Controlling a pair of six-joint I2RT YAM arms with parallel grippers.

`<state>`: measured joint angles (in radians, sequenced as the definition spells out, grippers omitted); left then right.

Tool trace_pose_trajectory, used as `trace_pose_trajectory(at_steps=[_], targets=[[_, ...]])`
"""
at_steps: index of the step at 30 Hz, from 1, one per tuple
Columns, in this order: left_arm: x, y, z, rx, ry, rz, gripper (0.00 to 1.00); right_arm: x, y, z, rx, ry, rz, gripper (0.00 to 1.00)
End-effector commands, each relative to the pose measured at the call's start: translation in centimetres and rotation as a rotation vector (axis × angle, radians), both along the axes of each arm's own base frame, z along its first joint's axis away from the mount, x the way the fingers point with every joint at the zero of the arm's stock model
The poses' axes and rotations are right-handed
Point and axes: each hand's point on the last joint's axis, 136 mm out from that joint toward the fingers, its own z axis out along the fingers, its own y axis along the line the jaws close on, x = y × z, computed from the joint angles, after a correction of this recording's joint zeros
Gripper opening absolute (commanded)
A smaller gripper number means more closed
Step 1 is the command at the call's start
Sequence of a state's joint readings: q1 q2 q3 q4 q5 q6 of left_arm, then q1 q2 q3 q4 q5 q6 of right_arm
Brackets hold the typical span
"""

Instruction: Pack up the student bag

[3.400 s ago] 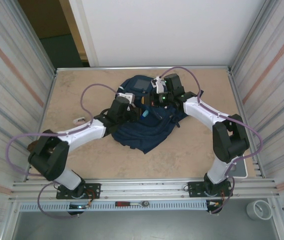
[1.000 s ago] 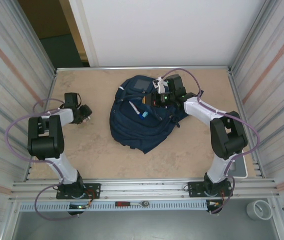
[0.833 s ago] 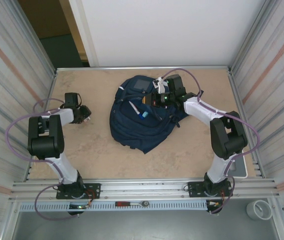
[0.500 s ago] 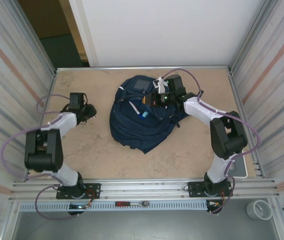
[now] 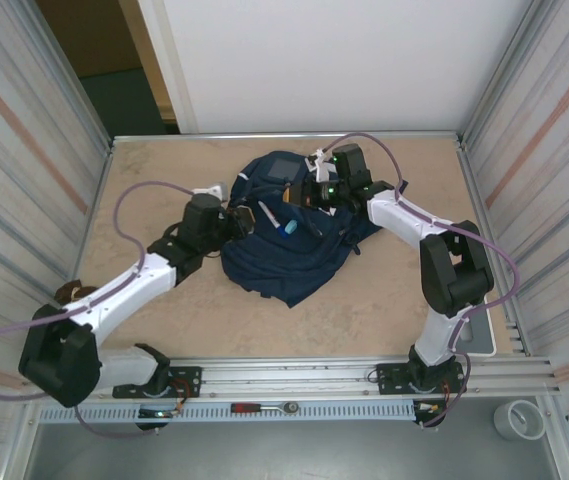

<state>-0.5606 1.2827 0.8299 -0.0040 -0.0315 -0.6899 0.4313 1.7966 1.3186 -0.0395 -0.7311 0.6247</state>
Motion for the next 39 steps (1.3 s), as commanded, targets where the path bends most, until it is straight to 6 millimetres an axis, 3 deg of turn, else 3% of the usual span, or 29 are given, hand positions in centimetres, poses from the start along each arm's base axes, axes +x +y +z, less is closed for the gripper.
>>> trace_pose_trajectory(at_steps=[1,5,8,11,16,21,24,29,32,39], targets=[[1.2,-2.0,0.6,-0.041,-0.032,0.019,0.33,1.4,0.0,5.2,0.067,-0.097,-0.023,0.04],[2.7,-4.0,0.4,-0.022,-0.057,0.004,0.35,1.2,0.3,7.4,0.086,-0.14,-0.022,0.04],[4.3,-5.0,0.4,-0.016,-0.075,0.003,0.38,1.0,0.5,7.7,0.087,-0.145,-0.018,0.04],[5.2,-5.8,0.7,0.0,-0.077,-0.01,0.5,0.8,0.5,7.2,0.082,-0.134,-0.016,0.04],[4.2,-5.0,1.3,0.019,-0.097,-0.005,0.66,0.8,-0.1,6.2,0.069,-0.119,-0.028,0.04],[1.9,-3.5,0.9,0.019,-0.083,-0.012,0.69,1.1,0.0,5.4,0.075,-0.103,-0.025,0.04],[0.3,-3.3,-0.3,0.012,-0.042,-0.039,0.63,1.2,0.2,5.1,0.081,-0.095,-0.023,0.04],[-1.4,-4.2,-2.2,0.049,0.004,-0.092,0.4,1.4,0.5,4.6,0.086,-0.082,-0.021,0.04],[-1.4,-4.9,-3.2,0.058,0.024,-0.118,0.31,1.4,0.6,4.3,0.085,-0.074,-0.02,0.04],[-0.1,-6.3,-4.2,0.099,0.039,-0.151,0.21,1.0,0.2,4.2,0.078,-0.071,-0.025,0.04]])
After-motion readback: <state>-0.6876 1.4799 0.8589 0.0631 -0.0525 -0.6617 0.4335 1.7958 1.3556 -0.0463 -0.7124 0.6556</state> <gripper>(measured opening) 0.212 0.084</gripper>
